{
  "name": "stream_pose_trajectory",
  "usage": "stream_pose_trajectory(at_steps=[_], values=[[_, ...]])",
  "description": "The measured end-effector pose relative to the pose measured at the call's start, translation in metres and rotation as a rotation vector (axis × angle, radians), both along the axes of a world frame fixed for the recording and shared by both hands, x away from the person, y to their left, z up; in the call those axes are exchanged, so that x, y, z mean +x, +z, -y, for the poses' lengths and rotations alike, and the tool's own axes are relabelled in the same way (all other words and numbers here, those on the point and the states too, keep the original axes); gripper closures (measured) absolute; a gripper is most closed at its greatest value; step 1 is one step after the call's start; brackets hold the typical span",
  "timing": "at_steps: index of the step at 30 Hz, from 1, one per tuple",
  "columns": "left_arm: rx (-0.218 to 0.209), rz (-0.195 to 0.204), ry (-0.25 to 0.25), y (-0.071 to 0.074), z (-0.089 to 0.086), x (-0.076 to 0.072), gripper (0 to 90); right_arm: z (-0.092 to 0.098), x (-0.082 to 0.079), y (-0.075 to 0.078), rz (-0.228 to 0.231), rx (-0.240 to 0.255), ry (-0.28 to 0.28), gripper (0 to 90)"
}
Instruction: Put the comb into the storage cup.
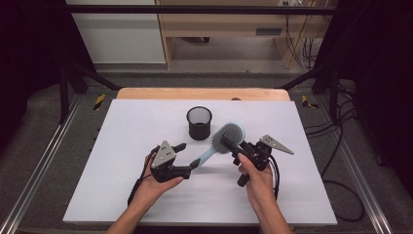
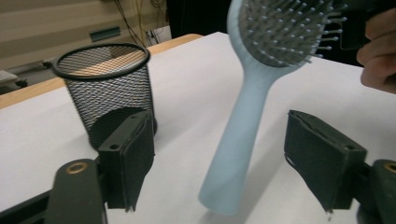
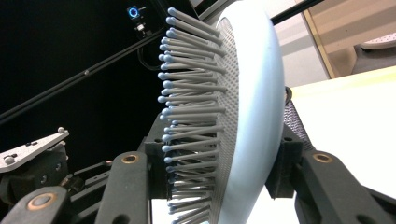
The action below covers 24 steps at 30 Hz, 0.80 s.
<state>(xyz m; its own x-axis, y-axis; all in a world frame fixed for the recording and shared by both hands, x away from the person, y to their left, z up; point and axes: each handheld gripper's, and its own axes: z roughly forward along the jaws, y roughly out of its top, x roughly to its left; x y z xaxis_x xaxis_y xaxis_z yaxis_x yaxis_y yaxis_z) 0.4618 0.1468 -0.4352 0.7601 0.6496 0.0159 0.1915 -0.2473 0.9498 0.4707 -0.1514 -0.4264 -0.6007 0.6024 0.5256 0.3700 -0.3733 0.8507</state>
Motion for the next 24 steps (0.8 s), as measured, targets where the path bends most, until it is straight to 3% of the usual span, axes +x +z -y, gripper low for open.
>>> stream_pose_trajectory(at_steps=[3, 7, 14, 17, 24], values=[[-0.009, -0.007, 0.024, 0.000, -0.004, 0.001, 14.6, 0.001, 0.000, -0.001, -0.008, 0.000, -0.004, 53.3], [-0.017, -0.011, 0.046, 0.001, -0.005, 0.003, 9.8, 0.001, 0.001, -0.001, -0.008, -0.001, -0.005, 53.3], [-0.005, 0.008, 0.057, 0.002, -0.012, 0.003, 6.8, 0.003, 0.001, -0.001, -0.008, -0.010, -0.017, 53.3], [0.002, 0.024, 0.077, 0.002, -0.022, 0.004, 5.2, 0.004, 0.001, -0.002, -0.015, -0.009, -0.026, 53.3], [-0.026, 0.068, 0.183, 0.006, -0.060, 0.001, 4.2, 0.006, 0.002, -0.003, -0.034, -0.014, -0.067, 53.2]])
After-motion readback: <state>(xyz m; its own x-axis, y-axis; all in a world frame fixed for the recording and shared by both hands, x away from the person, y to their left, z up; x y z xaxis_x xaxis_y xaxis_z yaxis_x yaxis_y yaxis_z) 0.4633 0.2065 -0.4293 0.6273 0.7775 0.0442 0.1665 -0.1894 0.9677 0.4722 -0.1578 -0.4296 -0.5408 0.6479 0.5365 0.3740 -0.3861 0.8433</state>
